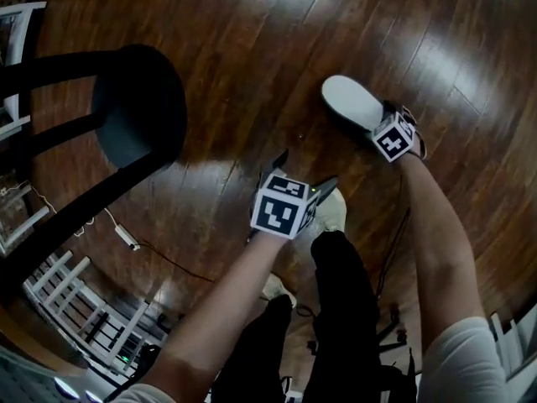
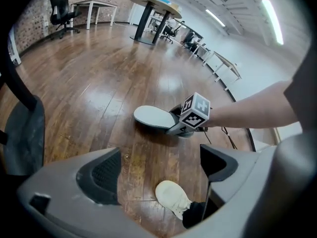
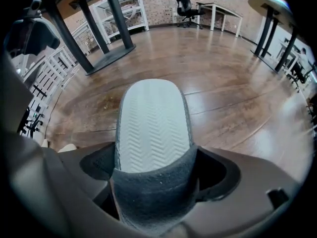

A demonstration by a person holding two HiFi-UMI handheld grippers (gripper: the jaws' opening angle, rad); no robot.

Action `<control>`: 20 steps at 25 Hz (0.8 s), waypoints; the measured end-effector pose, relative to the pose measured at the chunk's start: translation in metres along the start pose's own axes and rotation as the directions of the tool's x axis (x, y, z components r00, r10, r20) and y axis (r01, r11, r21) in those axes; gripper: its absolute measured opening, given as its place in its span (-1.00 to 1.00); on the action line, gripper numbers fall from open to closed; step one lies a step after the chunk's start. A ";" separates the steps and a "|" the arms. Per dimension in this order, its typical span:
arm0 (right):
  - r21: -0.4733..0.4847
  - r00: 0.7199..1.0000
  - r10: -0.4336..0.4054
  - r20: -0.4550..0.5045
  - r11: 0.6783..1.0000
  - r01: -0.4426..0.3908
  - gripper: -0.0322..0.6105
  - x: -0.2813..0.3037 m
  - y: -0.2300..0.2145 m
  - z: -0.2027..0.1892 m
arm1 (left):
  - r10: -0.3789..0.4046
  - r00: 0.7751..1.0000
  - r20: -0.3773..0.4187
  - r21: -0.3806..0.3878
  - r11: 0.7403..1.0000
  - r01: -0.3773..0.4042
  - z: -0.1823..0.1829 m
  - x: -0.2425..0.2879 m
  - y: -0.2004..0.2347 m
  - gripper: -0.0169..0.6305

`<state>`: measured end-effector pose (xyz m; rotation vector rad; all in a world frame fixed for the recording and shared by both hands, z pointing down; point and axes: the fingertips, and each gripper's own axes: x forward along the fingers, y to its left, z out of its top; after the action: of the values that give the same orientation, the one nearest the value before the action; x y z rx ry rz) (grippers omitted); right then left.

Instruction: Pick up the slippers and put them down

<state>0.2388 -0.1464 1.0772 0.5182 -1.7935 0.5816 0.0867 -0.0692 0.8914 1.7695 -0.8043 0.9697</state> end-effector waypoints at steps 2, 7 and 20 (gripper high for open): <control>0.019 1.000 -0.006 0.014 1.000 0.005 0.66 0.014 -0.005 -0.003 | 0.004 1.000 0.013 -0.010 1.000 -0.004 0.002 0.014 0.006 0.59; 0.050 1.000 0.000 -0.022 0.999 0.001 0.69 0.035 0.000 -0.022 | 0.004 1.000 -0.008 -0.011 1.000 -0.004 -0.011 0.026 0.010 0.59; 0.065 1.000 0.003 -0.010 0.998 -0.002 0.79 -0.024 -0.003 -0.024 | 0.014 1.000 0.008 -0.036 0.999 -0.013 -0.007 -0.004 -0.008 0.59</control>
<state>0.2654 -0.1320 1.0605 0.5566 -1.7701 0.6449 0.0890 -0.0592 0.8863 1.7404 -0.8355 0.9513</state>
